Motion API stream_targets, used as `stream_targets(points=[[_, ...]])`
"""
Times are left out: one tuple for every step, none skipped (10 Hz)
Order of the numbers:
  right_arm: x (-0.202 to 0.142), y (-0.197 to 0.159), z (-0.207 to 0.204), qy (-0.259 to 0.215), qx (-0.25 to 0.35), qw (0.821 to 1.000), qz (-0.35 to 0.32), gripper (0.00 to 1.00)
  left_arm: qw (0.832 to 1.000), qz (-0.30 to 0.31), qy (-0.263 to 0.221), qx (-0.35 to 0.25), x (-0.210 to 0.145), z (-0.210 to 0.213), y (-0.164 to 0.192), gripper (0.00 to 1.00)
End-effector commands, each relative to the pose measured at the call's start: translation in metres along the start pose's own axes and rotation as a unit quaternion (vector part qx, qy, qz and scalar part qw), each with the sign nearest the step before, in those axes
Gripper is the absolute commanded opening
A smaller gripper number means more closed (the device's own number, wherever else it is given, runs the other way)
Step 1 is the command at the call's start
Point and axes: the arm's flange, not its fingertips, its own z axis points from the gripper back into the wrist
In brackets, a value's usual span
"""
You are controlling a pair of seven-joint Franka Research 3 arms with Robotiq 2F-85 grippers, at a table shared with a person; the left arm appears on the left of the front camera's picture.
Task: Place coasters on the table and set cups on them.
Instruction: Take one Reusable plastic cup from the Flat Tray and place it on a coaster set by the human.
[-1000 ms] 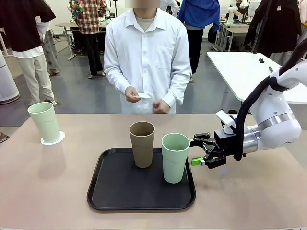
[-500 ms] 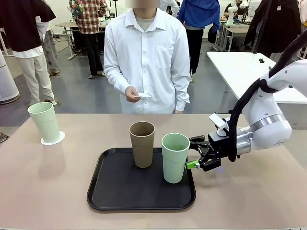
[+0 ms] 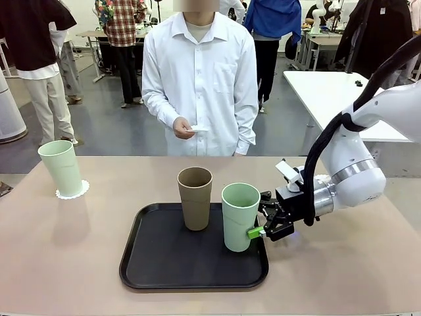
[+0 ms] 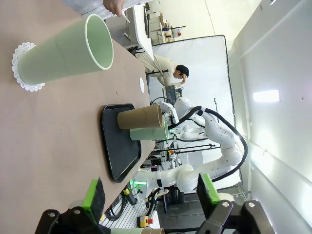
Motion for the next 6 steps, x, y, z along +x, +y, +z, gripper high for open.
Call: stream_targets(points=[[-0.002, -0.009, -0.013, 0.003, -0.007, 1.000, 0.015, 1.00, 1.000, -0.003, -0.004, 0.000, -0.002, 0.000, -0.003, 1.00], [-0.003, -0.010, -0.017, 0.004, -0.001, 1.000, 0.014, 1.00, 1.000, -0.003, -0.004, 0.000, -0.002, 0.000, -0.003, 1.00], [-0.004, -0.010, -0.021, 0.004, 0.003, 1.000, 0.013, 1.00, 1.000, -0.003, -0.004, 0.000, -0.002, 0.000, -0.003, 1.00], [-0.003, -0.009, -0.023, 0.005, 0.009, 1.000, 0.027, 1.00, 1.000, -0.003, -0.004, 0.000, -0.002, 0.000, -0.003, 1.00], [-0.002, -0.010, -0.021, -0.006, 0.010, 0.999, 0.035, 1.00, 1.000, -0.003, -0.004, 0.000, -0.002, 0.000, -0.003, 1.00], [-0.003, -0.009, -0.019, -0.008, 0.010, 0.999, 0.040, 0.43, 1.000, -0.003, -0.004, 0.000, -0.002, 0.000, -0.003, 1.00]])
